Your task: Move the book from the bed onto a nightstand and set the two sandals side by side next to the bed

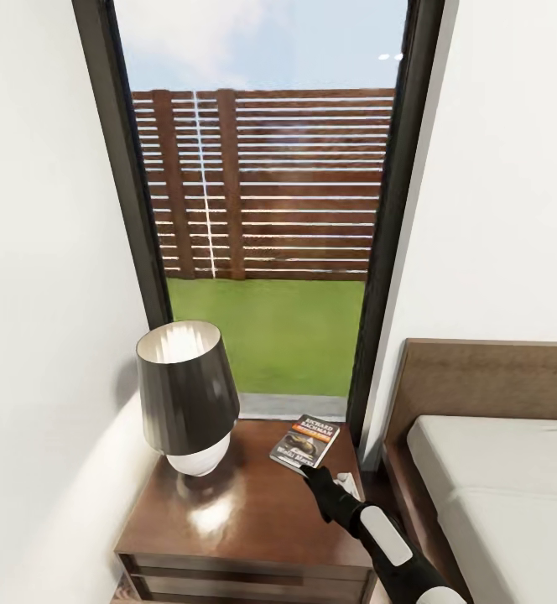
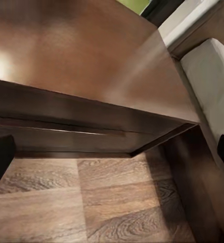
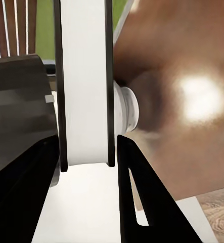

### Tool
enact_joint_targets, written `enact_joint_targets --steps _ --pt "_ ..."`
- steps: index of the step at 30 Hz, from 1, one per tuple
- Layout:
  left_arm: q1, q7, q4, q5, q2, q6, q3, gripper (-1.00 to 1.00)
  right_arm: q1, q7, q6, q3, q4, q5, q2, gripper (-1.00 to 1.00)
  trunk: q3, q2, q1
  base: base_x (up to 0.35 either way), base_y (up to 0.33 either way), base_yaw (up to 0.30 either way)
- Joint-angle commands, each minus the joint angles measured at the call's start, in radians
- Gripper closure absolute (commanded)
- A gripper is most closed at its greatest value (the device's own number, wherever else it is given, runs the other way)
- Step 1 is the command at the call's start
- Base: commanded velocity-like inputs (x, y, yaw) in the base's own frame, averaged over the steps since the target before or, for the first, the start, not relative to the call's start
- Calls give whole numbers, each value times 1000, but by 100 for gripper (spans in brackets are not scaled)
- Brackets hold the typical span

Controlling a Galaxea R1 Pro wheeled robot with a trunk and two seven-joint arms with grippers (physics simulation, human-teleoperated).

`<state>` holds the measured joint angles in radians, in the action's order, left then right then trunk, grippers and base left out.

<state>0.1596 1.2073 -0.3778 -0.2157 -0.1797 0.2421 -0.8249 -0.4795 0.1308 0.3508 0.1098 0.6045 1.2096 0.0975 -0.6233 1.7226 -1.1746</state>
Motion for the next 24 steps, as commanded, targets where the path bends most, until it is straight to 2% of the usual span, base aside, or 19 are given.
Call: enact_joint_targets --steps 1,2,5,6,7,8,11,14,17,18,22,24 --pt "3 17 -17 -10 1 -17 -8 -100 -1 2 2 1 0 4 0 100 -1 0 0 0 0 0" --pt "5 39 -50 -10 2 -69 -7 -100 -1 2 2 2 0 4 1 100 -1 0 0 0 0 0" --pt "10 68 -106 -10 4 -151 -1 -100 -1 2 3 3 1 4 2 100 -1 0 0 0 0 0" --pt "17 95 -171 -9 14 -222 5 -100 -1 3 3 4 1 3 1 100 -1 0 0 0 0 0" --pt "21 105 -194 -9 20 -243 6 -100 -1 3 3 4 1 3 0 100 -1 0 0 0 0 0" --pt "28 126 -243 -6 34 -282 8 -100 -1 3 3 5 1 3 0 100 -1 0 0 0 0 0" --pt "35 157 -318 7 59 -344 10 -100 -1 -1 1 5 1 3 -1 100 -1 0 0 0 0 0" --pt "43 186 -457 42 112 -465 13 -100 -1 -6 -2 5 1 4 -1 100 -1 0 0 0 0 0" --pt "47 192 -537 57 143 -534 14 -100 -1 -7 -3 5 1 4 -1 100 -1 0 0 0 0 0" --pt "50 196 -584 63 160 -575 15 -100 -1 -4 -3 4 1 4 0 100 -1 0 0 0 0 0" --pt "58 200 -667 71 196 -655 16 -100 -1 1 -6 4 1 4 0 100 -1 0 0 0 0 0" --pt "59 199 -683 72 206 -671 22 -100 -1 3 -6 4 3 4 -2 100 -1 0 0 0 0 0"
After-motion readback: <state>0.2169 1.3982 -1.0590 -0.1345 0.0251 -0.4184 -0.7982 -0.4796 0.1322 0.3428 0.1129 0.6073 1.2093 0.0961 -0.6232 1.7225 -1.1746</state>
